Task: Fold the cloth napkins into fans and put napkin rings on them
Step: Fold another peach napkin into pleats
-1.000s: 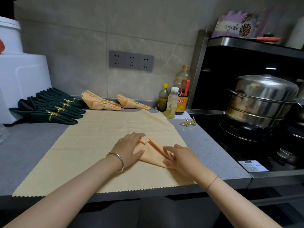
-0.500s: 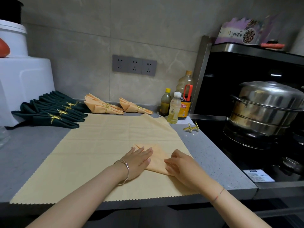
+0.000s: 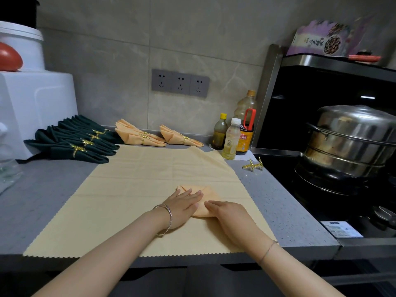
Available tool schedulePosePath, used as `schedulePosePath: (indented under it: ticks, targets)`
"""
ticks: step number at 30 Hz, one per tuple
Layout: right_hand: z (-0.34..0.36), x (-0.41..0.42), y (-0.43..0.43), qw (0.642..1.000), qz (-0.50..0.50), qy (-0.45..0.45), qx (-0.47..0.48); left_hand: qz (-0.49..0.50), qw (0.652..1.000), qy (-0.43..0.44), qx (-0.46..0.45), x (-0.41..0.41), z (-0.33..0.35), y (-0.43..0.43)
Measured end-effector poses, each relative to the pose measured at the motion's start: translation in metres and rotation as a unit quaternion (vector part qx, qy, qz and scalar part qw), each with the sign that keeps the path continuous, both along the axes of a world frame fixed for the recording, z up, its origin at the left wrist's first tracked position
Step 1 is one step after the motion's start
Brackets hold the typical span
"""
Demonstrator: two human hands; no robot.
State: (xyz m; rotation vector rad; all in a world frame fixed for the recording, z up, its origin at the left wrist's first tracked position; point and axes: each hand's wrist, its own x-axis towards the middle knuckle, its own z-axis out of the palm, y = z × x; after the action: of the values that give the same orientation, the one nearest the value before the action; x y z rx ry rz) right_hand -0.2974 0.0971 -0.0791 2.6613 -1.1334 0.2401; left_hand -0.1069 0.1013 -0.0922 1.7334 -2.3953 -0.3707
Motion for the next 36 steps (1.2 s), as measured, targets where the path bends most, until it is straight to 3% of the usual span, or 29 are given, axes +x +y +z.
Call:
schedulePosePath:
  ticks: [4,6,8,10,12,15,16,19,23,28,33,36]
  targets:
    - [-0.005,0.001,-0.007,0.999,0.003,-0.040,-0.023,0.004,1.000,-0.006,0.022,0.000,0.005,0.003]
    - [0.001,-0.003,-0.011,0.993,0.013,-0.119,-0.005,0.015,1.000,0.020,0.006,0.001,0.014,0.008]
    - [0.014,-0.008,-0.017,0.972,-0.007,-0.221,0.078,0.031,0.994,0.076,-0.072,0.006,0.027,0.017]
    - [0.032,-0.010,-0.024,0.910,-0.029,-0.347,0.224,0.031,0.976,0.133,-0.171,0.014,0.046,0.030]
    - [0.049,-0.008,-0.026,0.831,-0.052,-0.415,0.366,0.019,0.964,0.134,-0.229,0.022,0.059,0.044]
    - [0.061,-0.001,-0.027,0.707,-0.075,-0.407,0.574,-0.028,0.957,0.047,-0.286,0.031,0.062,0.058]
    - [0.061,0.002,-0.028,0.681,-0.079,-0.388,0.616,-0.048,0.954,0.019,-0.294,0.033,0.059,0.061]
    - [0.052,0.014,-0.034,0.652,-0.092,-0.318,0.683,-0.066,0.972,-0.019,-0.224,0.037,0.049,0.068]
    - [0.039,0.027,-0.043,0.656,-0.135,-0.234,0.705,-0.038,0.995,-0.048,-0.082,0.040,0.031,0.070]
    - [0.032,0.032,-0.052,0.679,-0.168,-0.196,0.687,0.008,1.000,0.020,0.000,0.035,0.013,0.066]
    - [0.040,0.017,-0.056,0.768,-0.147,-0.175,0.598,0.010,1.000,-0.028,0.003,0.031,0.013,0.064]
    - [0.043,0.007,-0.044,0.865,-0.080,-0.243,0.433,0.014,0.998,-0.058,-0.006,0.027,0.018,0.068]
